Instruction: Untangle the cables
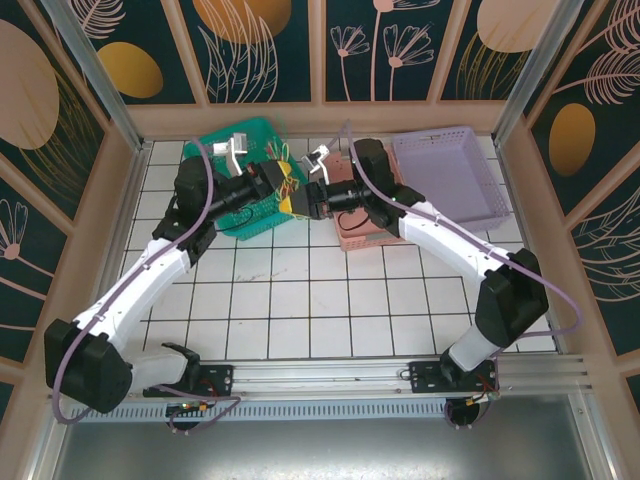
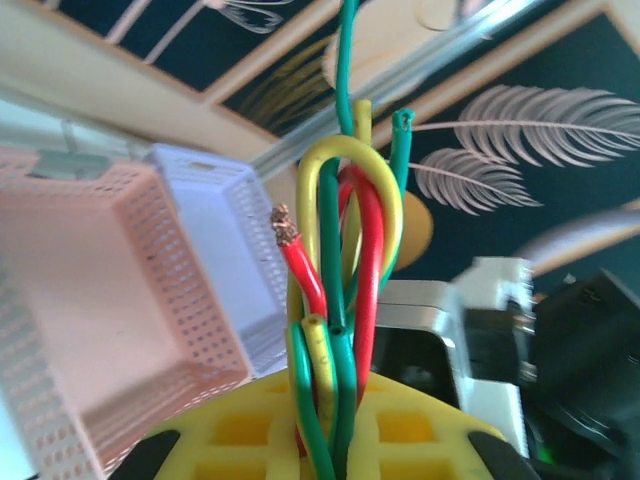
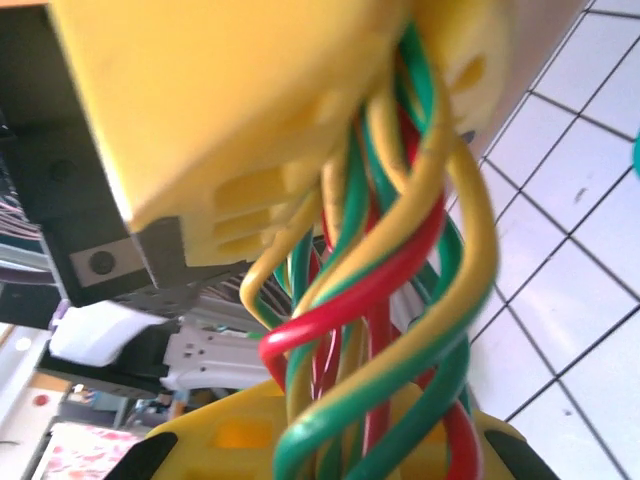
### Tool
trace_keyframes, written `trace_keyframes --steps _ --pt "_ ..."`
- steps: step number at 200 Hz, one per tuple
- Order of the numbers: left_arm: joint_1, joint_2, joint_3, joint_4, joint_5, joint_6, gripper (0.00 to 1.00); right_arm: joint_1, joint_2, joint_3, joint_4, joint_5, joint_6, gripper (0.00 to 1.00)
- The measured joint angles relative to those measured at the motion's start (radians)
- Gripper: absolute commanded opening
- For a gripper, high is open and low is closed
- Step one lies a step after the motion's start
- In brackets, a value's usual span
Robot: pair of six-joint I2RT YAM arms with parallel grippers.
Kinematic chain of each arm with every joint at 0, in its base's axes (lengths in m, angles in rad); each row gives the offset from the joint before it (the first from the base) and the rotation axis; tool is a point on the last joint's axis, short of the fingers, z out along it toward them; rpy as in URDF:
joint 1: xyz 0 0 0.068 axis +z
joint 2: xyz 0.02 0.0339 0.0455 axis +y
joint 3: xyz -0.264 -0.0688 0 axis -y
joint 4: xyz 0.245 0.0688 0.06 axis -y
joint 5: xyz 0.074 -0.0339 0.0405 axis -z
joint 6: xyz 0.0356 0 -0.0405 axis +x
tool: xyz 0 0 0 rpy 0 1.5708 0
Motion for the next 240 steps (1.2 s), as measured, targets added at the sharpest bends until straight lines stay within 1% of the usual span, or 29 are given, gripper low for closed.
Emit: trace_keyframes --steps 15,27,31,45,49,60,71,81,98,120,132,141,158,179,200,207,224,234,238,240 --pt "0.009 0.032 -0.013 0.122 0.072 -0.023 0.0 -0.004 -0.006 -0.023 0.063 -0.02 0.06 0.0" --pt "0.014 0.063 -0.013 0.2 0.109 -0.041 0.0 -0.014 -0.009 -0.014 0.052 -0.023 0.065 0.0" --pt "0.014 0.071 -0.013 0.216 0.116 -0.046 0.0 -0.018 -0.009 -0.003 0.025 -0.018 0.05 0.04" --pt "0.017 0.087 -0.013 0.253 0.124 -0.056 0.0 -0.026 -0.009 0.049 -0.09 0.0 -0.017 0.25" --pt "0.017 0.088 -0.013 0.258 0.125 -0.056 0.0 -0.027 -0.009 0.062 -0.118 0.005 -0.038 0.33" --pt "0.018 0.087 -0.011 0.272 0.126 -0.054 0.0 -0.033 -0.011 0.101 -0.214 0.016 -0.092 0.47" --pt "0.026 0.079 -0.002 0.272 0.128 -0.037 0.0 -0.049 -0.025 0.119 -0.297 0.036 -0.126 0.56" --pt "0.031 0.068 0.009 0.256 0.13 -0.019 0.0 -0.073 -0.039 0.132 -0.349 0.052 -0.162 0.62" --pt "0.035 0.046 0.023 0.197 0.138 0.035 0.0 -0.14 -0.068 0.155 -0.399 0.064 -0.196 0.66" --pt "0.035 0.021 0.031 0.117 0.166 0.083 0.0 -0.22 -0.073 0.227 -0.437 0.071 -0.233 0.67" --pt "0.035 0.017 0.035 0.094 0.175 0.095 0.0 -0.231 -0.06 0.269 -0.45 0.066 -0.247 0.67" --pt "0.035 0.017 0.039 0.079 0.174 0.103 0.0 -0.219 -0.045 0.297 -0.452 0.059 -0.253 0.67" --pt "0.035 0.018 0.05 0.043 0.173 0.116 0.0 -0.164 -0.011 0.325 -0.455 0.05 -0.269 0.67" --pt "0.035 0.031 0.083 -0.001 0.168 0.137 0.0 -0.086 0.027 0.328 -0.468 0.05 -0.276 0.64" --pt "0.035 0.039 0.098 -0.022 0.158 0.144 0.0 -0.046 0.043 0.314 -0.469 0.052 -0.269 0.55" --pt "0.035 0.039 0.098 -0.026 0.158 0.144 0.0 -0.042 0.047 0.313 -0.469 0.053 -0.27 0.47" --pt "0.035 0.044 0.098 -0.033 0.152 0.145 0.0 -0.036 0.058 0.313 -0.468 0.067 -0.272 0.19" --pt "0.035 0.047 0.098 -0.048 0.14 0.15 0.0 -0.035 0.063 0.313 -0.465 0.073 -0.258 0.04" --pt "0.037 0.048 0.098 -0.051 0.137 0.152 0.0 -0.035 0.063 0.312 -0.464 0.077 -0.26 0.0" --pt "0.038 0.049 0.098 -0.053 0.133 0.152 0.0 -0.036 0.063 0.31 -0.463 0.079 -0.253 0.0"
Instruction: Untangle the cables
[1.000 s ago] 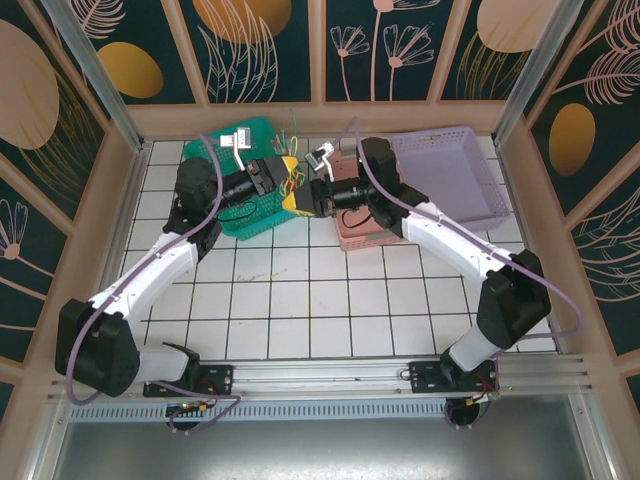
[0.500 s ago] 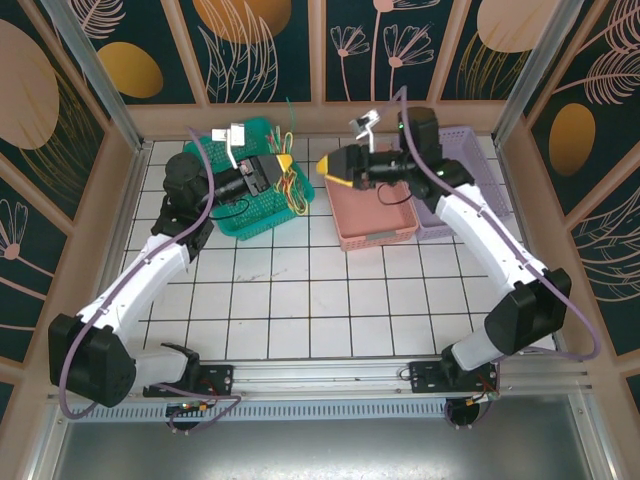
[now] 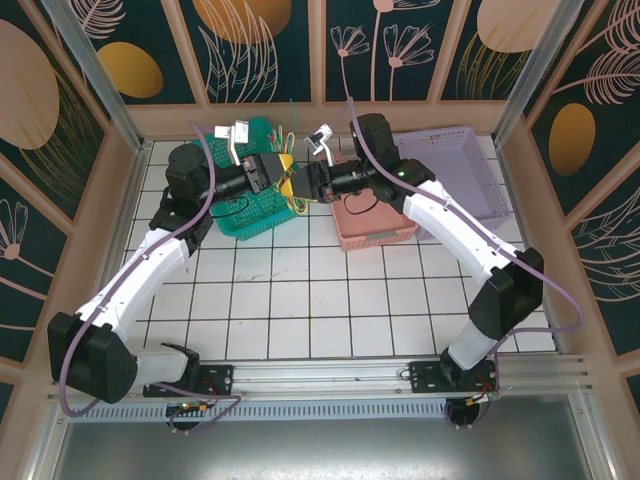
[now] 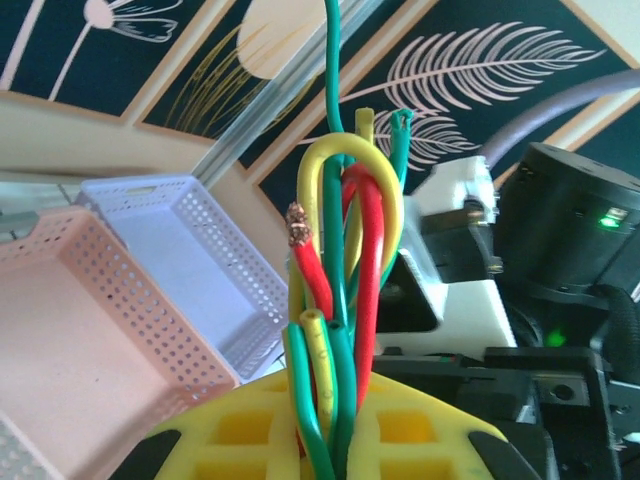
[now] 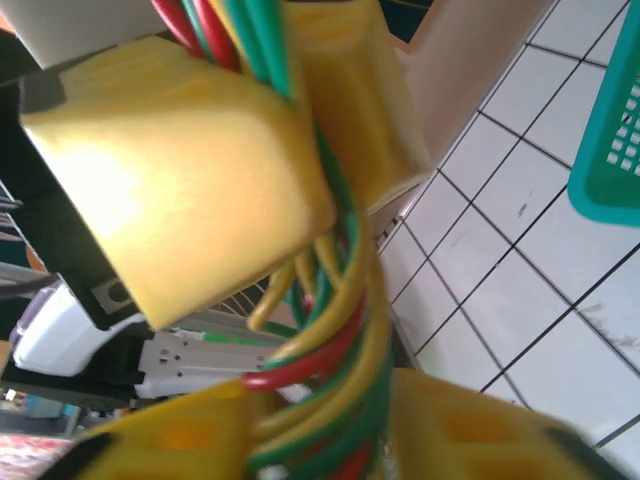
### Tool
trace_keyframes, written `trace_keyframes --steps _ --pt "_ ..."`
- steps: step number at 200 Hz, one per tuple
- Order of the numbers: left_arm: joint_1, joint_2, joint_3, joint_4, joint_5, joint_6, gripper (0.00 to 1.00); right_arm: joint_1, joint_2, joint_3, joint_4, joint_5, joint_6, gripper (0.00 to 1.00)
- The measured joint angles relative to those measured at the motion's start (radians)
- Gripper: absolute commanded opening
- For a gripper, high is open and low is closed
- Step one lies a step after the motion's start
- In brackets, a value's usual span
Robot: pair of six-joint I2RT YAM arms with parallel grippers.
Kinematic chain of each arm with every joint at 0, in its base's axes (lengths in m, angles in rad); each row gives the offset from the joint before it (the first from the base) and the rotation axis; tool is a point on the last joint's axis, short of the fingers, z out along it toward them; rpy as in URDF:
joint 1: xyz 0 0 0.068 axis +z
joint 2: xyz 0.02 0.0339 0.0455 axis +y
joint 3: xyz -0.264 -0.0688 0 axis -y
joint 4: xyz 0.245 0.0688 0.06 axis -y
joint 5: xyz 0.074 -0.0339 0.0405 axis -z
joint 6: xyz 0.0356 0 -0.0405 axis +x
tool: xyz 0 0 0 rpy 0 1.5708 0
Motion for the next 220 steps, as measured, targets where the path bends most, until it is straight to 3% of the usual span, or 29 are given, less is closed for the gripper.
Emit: trace_keyframes --steps 22,32,37,49,59,116,186,192,203,220 --pt "0.0 0.0 0.006 -0.043 -0.029 0.023 0.0 -0.008 -0.01 -0.06 0.071 0.006 0.048 0.0" --pt "-0.007 0.001 0.017 -0.092 -0.045 0.047 0.38 -0.014 -0.025 -0.115 0.136 -0.006 0.08 0.0" --pt "-0.012 0.002 0.023 -0.114 -0.054 0.053 0.51 -0.017 -0.035 -0.143 0.166 -0.011 0.096 0.0" --pt "-0.014 0.0 0.04 -0.153 -0.075 0.064 0.63 -0.036 -0.063 -0.209 0.21 -0.013 0.142 0.0" --pt "-0.009 -0.008 0.051 -0.158 -0.095 0.066 0.66 -0.056 -0.076 -0.244 0.228 -0.014 0.173 0.0" --pt "-0.002 -0.154 -0.105 -0.101 -0.068 0.041 0.66 -0.1 -0.078 -0.267 0.286 -0.039 0.252 0.0" --pt "-0.065 -0.08 -0.156 -0.069 -0.038 0.05 0.65 -0.098 -0.078 -0.266 0.291 -0.075 0.279 0.0" --pt "-0.074 -0.072 -0.156 -0.064 -0.039 0.051 0.62 -0.098 -0.078 -0.266 0.291 -0.078 0.281 0.0" --pt "-0.082 -0.059 -0.156 -0.052 -0.039 0.055 0.5 -0.097 -0.078 -0.266 0.29 -0.079 0.282 0.0" --pt "-0.083 -0.051 -0.15 -0.042 -0.055 0.058 0.16 -0.1 -0.077 -0.266 0.286 -0.072 0.292 0.0"
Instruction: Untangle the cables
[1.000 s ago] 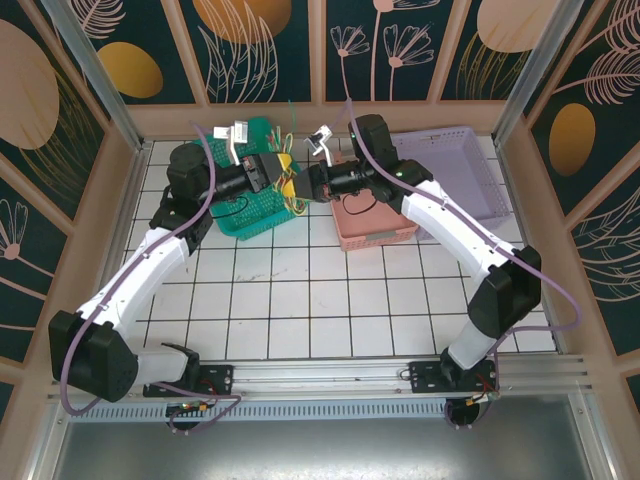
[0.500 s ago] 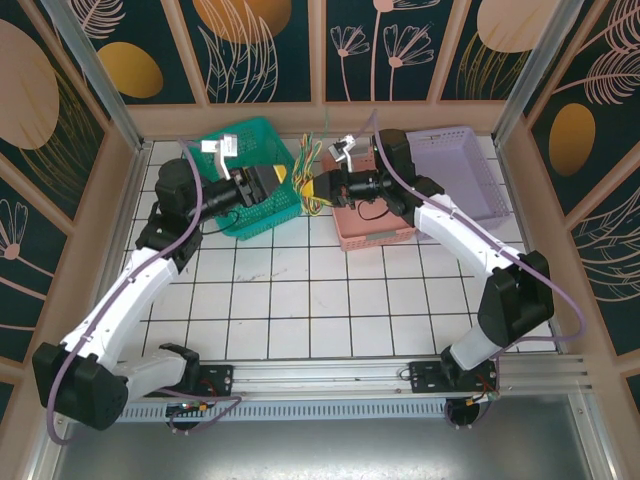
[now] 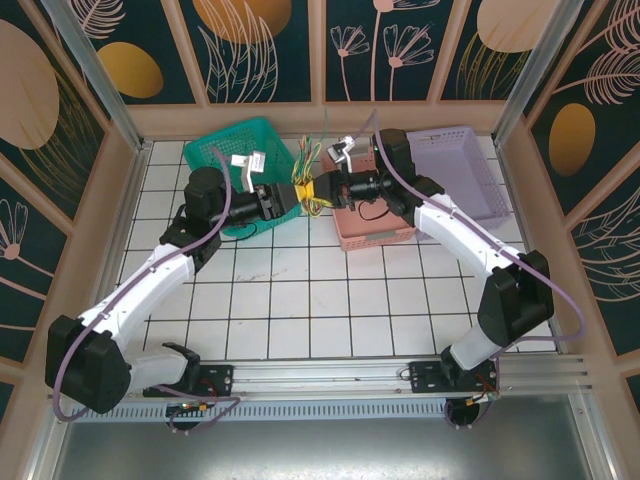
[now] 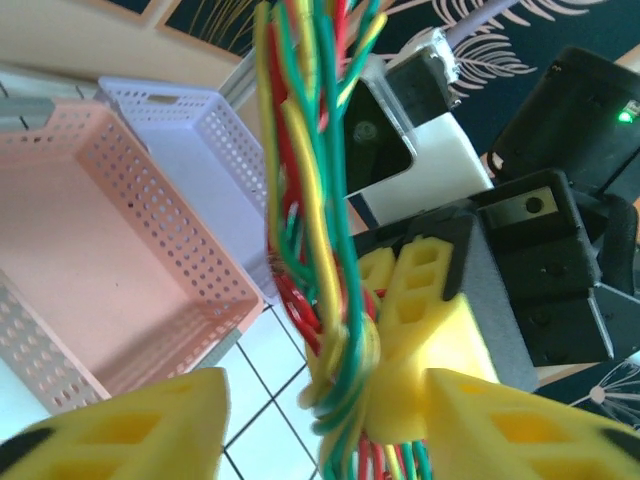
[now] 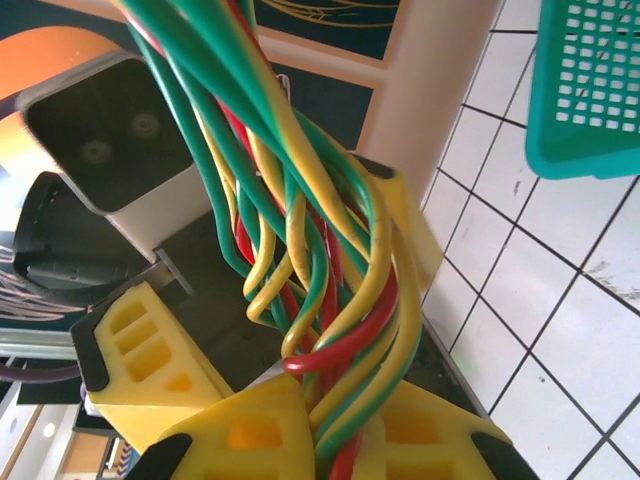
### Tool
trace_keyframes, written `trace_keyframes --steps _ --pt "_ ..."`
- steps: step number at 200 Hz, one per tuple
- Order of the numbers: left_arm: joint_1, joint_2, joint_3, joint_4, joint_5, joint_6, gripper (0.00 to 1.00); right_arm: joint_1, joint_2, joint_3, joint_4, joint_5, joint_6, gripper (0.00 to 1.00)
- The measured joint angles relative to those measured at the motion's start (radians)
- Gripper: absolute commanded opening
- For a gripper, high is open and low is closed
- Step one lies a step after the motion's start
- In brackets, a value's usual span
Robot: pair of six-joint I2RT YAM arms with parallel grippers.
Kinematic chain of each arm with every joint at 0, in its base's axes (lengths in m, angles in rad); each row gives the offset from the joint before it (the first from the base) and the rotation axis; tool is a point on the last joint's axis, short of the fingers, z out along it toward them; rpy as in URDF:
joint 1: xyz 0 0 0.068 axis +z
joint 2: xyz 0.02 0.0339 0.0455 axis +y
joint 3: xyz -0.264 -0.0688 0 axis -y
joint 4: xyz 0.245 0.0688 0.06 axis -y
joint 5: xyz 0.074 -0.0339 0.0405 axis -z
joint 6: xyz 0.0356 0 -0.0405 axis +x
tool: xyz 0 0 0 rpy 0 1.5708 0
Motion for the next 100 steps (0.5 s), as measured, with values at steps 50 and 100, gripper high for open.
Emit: trace_keyframes --steps 50,100 --pt "-0.022 -0.005 0.024 -0.066 -0.101 0.06 0.0 -0.01 -0.004 -0.018 -0.012 0.029 -0.001 0.0" --pt "-0.047 -0.025 0.057 -0.178 -0.166 0.11 0.0 -0.02 -0.023 -0.033 -0.04 0.031 -0.043 0.0"
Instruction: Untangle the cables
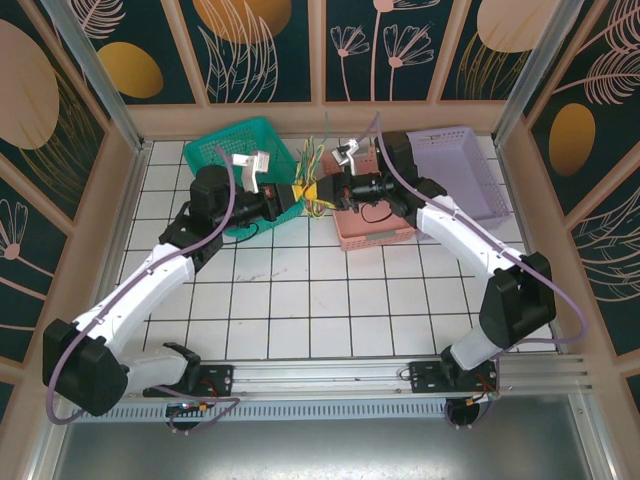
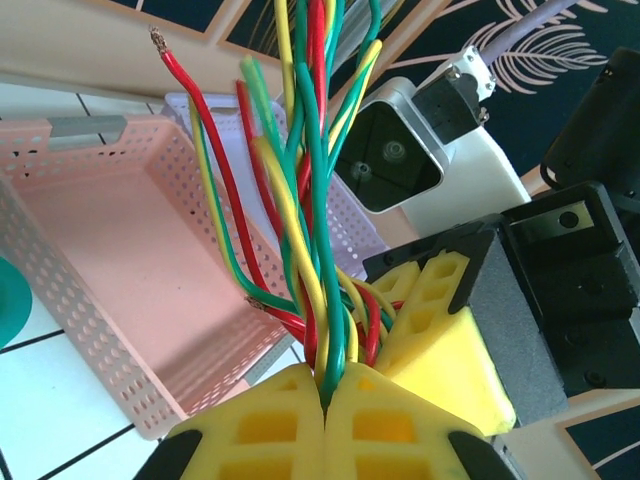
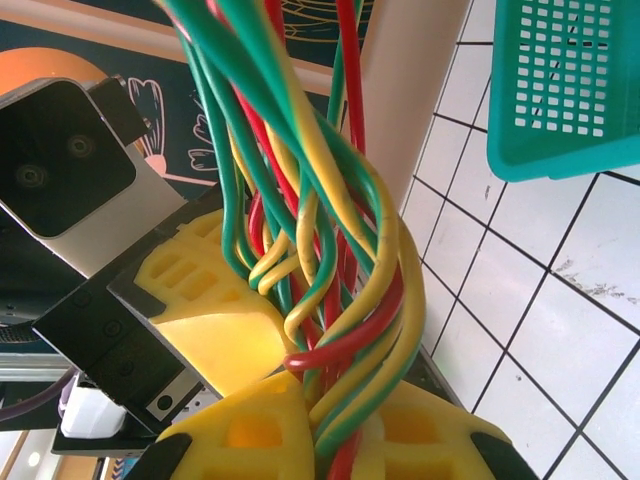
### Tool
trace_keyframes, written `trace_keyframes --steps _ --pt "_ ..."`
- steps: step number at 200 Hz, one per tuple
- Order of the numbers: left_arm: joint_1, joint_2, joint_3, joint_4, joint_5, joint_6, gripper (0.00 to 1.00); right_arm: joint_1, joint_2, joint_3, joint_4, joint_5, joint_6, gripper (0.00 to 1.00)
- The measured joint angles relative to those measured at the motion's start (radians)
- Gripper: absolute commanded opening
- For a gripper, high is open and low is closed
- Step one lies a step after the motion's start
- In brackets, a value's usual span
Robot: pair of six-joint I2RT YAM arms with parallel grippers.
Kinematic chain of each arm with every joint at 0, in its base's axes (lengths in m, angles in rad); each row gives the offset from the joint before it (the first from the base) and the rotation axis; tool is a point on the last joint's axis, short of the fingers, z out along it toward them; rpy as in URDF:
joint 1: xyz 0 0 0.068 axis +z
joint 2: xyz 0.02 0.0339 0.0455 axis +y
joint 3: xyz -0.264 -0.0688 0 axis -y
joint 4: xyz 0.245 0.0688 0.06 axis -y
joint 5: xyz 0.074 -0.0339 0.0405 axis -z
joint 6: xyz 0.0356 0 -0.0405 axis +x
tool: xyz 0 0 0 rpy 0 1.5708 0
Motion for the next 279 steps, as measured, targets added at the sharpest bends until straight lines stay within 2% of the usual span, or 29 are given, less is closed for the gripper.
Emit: trace_keyframes --steps 45,73,134,147,151,179,220,253,267,279 --pt "-0.01 -0.048 -0.031 0.008 -0.011 -0.025 0.0 -0.001 -0.049 -0.058 0.084 0.013 0.056 0.0" --pt "-0.009 -0.069 -0.033 -0.023 -0.091 -0.045 0.0 0.001 -0.077 -0.058 0.05 0.119 0.043 0.0" --pt "-0.006 -0.108 -0.076 0.018 -0.114 -0.123 0.0 0.03 -0.119 -0.082 0.072 0.22 0.047 0.0" --pt "-0.006 -0.111 -0.084 0.027 -0.113 -0.151 0.37 0.031 -0.126 -0.088 0.074 0.227 0.047 0.0" --pt "-0.006 -0.111 -0.087 0.034 -0.115 -0.166 0.45 0.032 -0.127 -0.088 0.077 0.228 0.047 0.0" --pt "0.043 -0.114 -0.092 0.033 -0.172 -0.272 0.71 0.022 -0.133 -0.083 0.061 0.257 0.005 0.0" --pt "0.04 -0.109 -0.065 0.002 -0.188 -0.385 0.76 0.03 -0.133 -0.079 0.034 0.27 -0.054 0.0" --pt "-0.014 -0.056 0.016 -0.013 -0.184 -0.402 0.81 0.064 -0.106 -0.043 0.017 0.265 -0.081 0.0" --pt "-0.033 -0.031 0.035 -0.013 -0.182 -0.395 0.8 0.081 -0.091 -0.032 0.017 0.257 -0.082 0.0" --pt "-0.04 -0.011 0.043 -0.017 -0.18 -0.388 0.76 0.093 -0.082 -0.029 0.017 0.247 -0.082 0.0"
